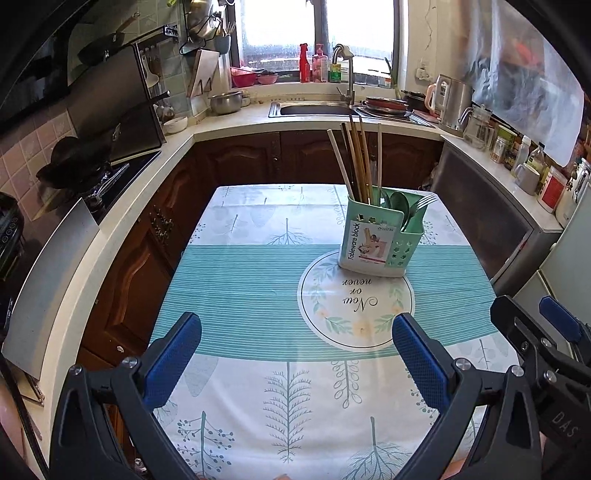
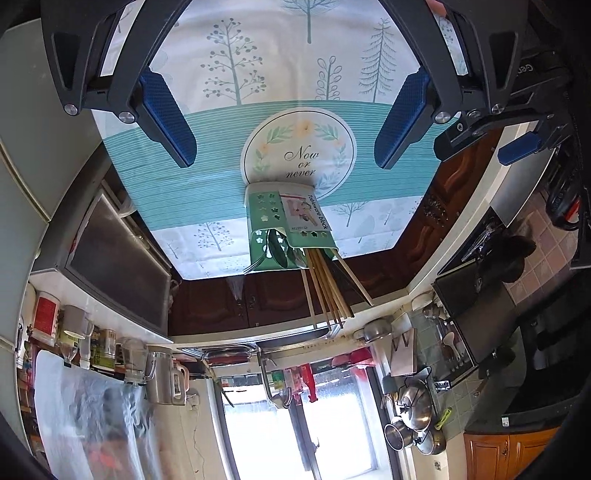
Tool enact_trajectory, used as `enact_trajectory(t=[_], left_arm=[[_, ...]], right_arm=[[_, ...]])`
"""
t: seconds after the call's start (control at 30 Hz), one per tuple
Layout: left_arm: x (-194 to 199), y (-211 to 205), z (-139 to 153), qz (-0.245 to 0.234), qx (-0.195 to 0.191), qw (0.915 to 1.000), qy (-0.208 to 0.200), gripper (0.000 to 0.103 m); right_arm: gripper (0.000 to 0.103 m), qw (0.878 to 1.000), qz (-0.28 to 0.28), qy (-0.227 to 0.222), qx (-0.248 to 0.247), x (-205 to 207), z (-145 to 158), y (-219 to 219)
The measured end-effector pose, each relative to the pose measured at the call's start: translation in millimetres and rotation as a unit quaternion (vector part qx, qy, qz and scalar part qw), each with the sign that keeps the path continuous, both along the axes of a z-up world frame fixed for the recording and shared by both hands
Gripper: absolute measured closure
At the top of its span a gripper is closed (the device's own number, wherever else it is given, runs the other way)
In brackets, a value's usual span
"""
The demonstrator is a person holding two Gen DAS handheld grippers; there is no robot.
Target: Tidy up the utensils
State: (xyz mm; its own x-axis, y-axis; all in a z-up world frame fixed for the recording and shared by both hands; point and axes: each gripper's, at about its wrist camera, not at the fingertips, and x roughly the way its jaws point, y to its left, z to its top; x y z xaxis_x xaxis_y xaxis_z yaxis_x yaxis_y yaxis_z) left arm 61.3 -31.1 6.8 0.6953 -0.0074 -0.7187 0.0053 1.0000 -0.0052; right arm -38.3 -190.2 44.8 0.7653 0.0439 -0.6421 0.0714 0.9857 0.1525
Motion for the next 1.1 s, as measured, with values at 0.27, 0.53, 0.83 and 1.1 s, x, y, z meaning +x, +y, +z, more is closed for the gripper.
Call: enact_trajectory(t=[0.27,0.53,0.83,1.1], left_arm=[[-2,1,3,0.009,0.013,0.9997,-0.016,0.001],[-1,2,3,0.013,0.016,0.9997,-0.016,0.001],[1,3,2,0.014,0.018,0.9996,-0.015,0.001],[4,3,-1,0.016,0.015,0.9997,-0.008,0.001]], right_arm=[[0.005,1.000,-0.002,-0.007,-0.018,7,1,6],[0.005,1.000,-0.004,-0.013,-0.028,13,-4,7],[0.005,1.000,-0.005,-0.011,-0.028,12,-3,8],[0.005,1.000,-0.005,-0.006,-0.027,18,-8,7]])
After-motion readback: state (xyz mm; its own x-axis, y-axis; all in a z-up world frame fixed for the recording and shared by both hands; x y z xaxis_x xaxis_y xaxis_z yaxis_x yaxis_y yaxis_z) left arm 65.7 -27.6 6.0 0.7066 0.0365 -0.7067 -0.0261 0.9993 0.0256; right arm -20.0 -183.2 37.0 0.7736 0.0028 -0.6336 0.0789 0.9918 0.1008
